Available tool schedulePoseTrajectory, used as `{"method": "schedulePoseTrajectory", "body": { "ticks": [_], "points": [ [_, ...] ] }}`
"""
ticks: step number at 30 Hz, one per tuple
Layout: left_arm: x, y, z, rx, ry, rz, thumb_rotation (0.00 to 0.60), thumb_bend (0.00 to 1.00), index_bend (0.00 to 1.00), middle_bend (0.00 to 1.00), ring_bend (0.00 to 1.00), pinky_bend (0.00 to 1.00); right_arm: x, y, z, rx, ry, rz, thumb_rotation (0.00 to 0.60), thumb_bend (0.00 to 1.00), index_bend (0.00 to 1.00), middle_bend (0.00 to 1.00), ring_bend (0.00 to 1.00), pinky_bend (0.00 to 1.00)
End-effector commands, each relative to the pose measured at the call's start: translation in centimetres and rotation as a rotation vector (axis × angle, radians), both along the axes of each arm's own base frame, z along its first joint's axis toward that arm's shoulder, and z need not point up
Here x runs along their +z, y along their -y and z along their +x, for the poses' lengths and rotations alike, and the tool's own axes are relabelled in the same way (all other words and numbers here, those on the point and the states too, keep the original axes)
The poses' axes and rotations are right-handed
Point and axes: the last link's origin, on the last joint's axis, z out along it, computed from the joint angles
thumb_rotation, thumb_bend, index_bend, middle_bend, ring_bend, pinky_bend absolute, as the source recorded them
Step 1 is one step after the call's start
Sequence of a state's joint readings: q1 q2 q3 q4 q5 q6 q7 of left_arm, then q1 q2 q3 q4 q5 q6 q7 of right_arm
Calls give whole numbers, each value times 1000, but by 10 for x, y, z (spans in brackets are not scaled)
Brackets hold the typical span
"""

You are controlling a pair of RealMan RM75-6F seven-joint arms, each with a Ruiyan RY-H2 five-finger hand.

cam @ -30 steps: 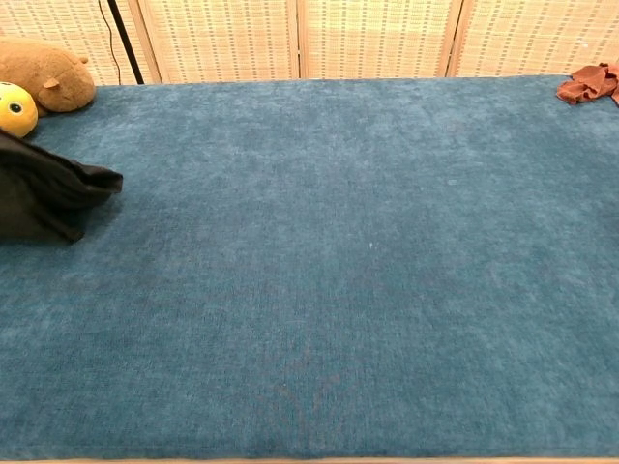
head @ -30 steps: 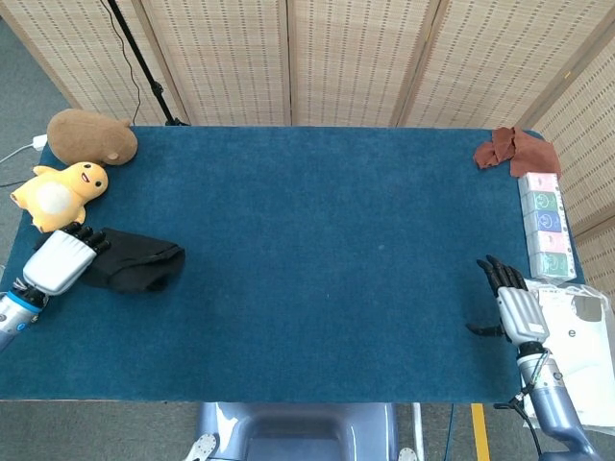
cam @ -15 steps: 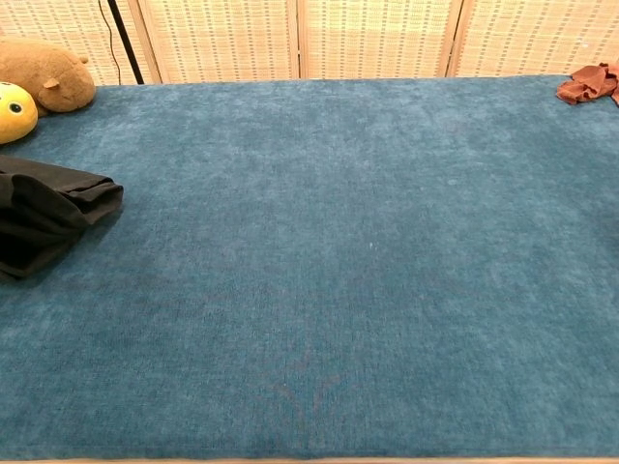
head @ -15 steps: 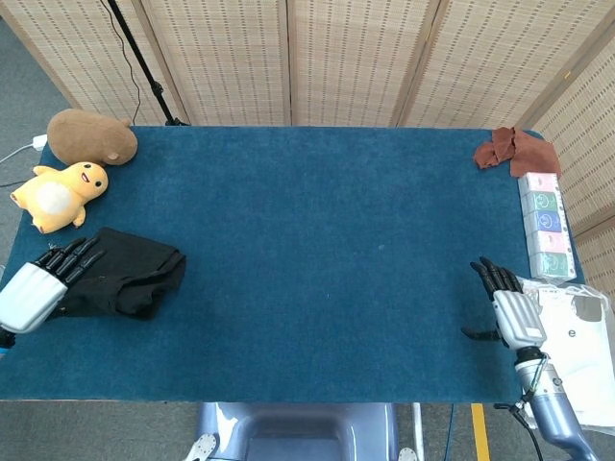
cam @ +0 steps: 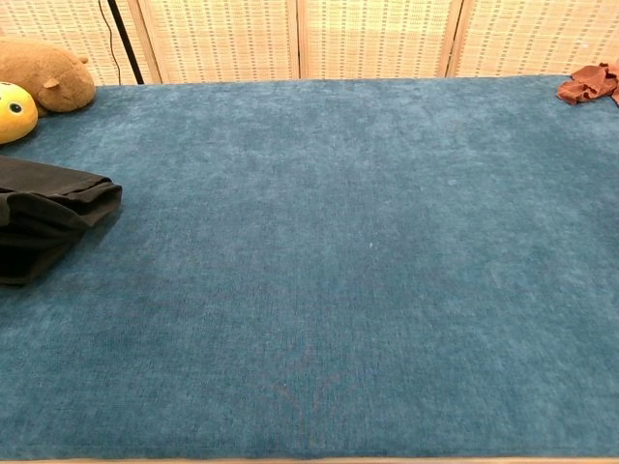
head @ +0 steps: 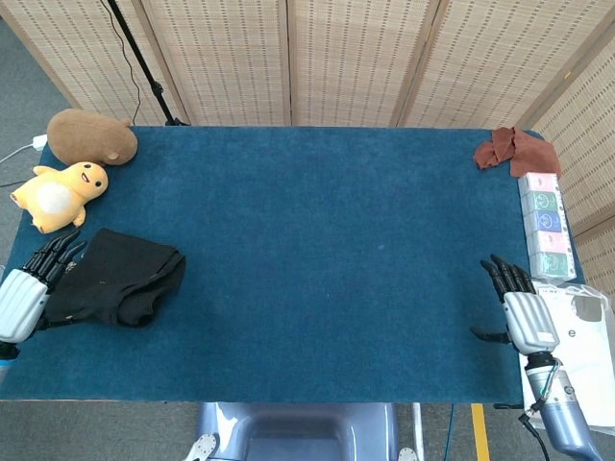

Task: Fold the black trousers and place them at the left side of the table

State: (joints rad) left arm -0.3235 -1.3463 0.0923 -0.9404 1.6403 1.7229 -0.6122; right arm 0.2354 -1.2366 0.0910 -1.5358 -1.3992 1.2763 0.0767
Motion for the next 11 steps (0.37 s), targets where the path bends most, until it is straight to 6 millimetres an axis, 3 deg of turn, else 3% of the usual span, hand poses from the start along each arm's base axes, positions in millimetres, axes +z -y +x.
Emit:
{"method": "schedulePoseTrajectory", "body": {
  "ticks": [1,11],
  "points": [
    [-4,4,11,117,110,4,600,47,0,0,0,166,2,-2,-1,-3,-6,-1,600,0,0,0,0,0],
    [-16,6,26,264,117,-6,600,65,0,0,0,95,12,-8,-4,-26,-57,-10,600,0,0,0,0,0]
  ]
}}
